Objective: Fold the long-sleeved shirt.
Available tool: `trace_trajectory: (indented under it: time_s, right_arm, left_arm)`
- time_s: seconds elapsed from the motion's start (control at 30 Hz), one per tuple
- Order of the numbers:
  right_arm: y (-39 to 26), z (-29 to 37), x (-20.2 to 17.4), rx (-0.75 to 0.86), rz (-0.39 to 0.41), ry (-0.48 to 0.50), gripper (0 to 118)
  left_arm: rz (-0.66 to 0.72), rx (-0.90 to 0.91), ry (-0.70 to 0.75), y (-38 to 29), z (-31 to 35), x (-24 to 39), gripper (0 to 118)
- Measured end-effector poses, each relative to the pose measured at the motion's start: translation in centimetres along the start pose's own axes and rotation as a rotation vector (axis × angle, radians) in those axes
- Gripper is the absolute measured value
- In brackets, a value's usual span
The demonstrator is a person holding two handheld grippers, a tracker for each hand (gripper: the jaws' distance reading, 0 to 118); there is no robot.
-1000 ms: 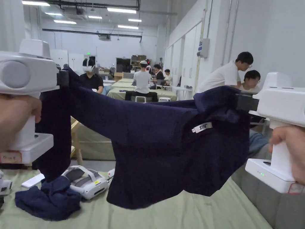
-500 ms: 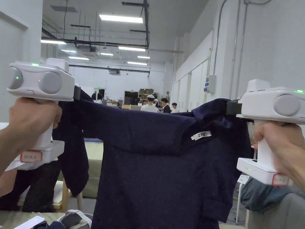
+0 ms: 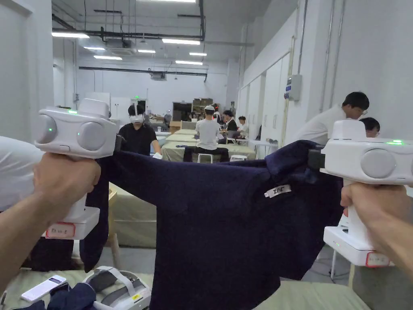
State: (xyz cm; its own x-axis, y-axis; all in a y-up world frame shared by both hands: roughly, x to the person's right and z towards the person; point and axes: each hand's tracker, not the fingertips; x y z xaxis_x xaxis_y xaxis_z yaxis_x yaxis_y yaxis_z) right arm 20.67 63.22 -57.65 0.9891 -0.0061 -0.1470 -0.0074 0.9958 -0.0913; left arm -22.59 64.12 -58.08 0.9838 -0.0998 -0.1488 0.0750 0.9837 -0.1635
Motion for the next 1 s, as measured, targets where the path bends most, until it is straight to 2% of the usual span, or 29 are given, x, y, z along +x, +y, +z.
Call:
trace_trajectory:
  time_s: [0.2,0.27,0.3,0.37,0.43,0.47,0.57,0.63,0.73,0.77,0.8,0.87,0.93,1.0]
  right_arm:
    - [-9.9,0.0,0.7,-0.155,0.006,-0.012,6]
    - [-14.1,1.4,1.2,-0.2,-0.05,-0.007,6]
    - [-16.0,2.3,1.2,-0.215,-0.038,-0.012,6]
    - [-19.6,4.1,1.3,-0.254,-0.025,-0.016,6]
    - [-23.1,6.9,1.4,-0.288,-0.039,-0.007,6]
    - [-25.1,8.5,1.2,-0.34,-0.003,0.002,6]
    - [-29.8,13.4,1.3,-0.415,-0.02,0.006,6]
    - [-33.1,17.4,0.9,-0.451,-0.065,0.014,6]
    - [-37.9,23.1,0.3,-0.527,-0.058,0.045,6]
    - [-39.4,25.0,-0.1,-0.551,-0.016,0.065,6]
    - [-40.8,26.8,-0.4,-0.552,-0.019,0.054,6]
    - [-43.4,30.0,-0.9,-0.596,-0.075,0.087,6]
    - [-45.4,32.3,-1.7,-0.641,-0.022,0.091,6]
    - [-47.2,34.2,-2.2,-0.672,-0.005,0.084,6]
  left_arm:
    - [-0.066,-0.139,-0.046,-10.3,-0.4,2.3,7]
    - [-0.052,-0.178,-0.06,-14.3,0.6,2.6,7]
    - [-0.095,-0.207,-0.071,-16.4,1.4,2.9,7]
    - [-0.077,-0.246,-0.096,-20.2,3.0,2.9,7]
    - [-0.082,-0.259,-0.105,-24.1,5.8,2.8,7]
    - [-0.121,-0.313,-0.136,-26.1,7.5,2.7,7]
    - [-0.147,-0.381,-0.164,-31.5,12.1,1.9,7]
    - [-0.002,-0.426,-0.192,-35.2,15.6,0.8,7]
    - [-0.015,-0.521,-0.213,-40.9,20.5,-0.1,7]
    - [-0.057,-0.567,-0.234,-42.6,22.1,-0.3,7]
    - [-0.068,-0.587,-0.233,-44.1,23.7,-0.5,7]
    - [-0.077,-0.642,-0.256,-46.9,26.3,-0.9,7]
    - [-0.08,-0.653,-0.23,-49.0,28.1,-1.5,7]
    - [-0.088,-0.701,-0.237,-50.5,29.4,-2.0,7]
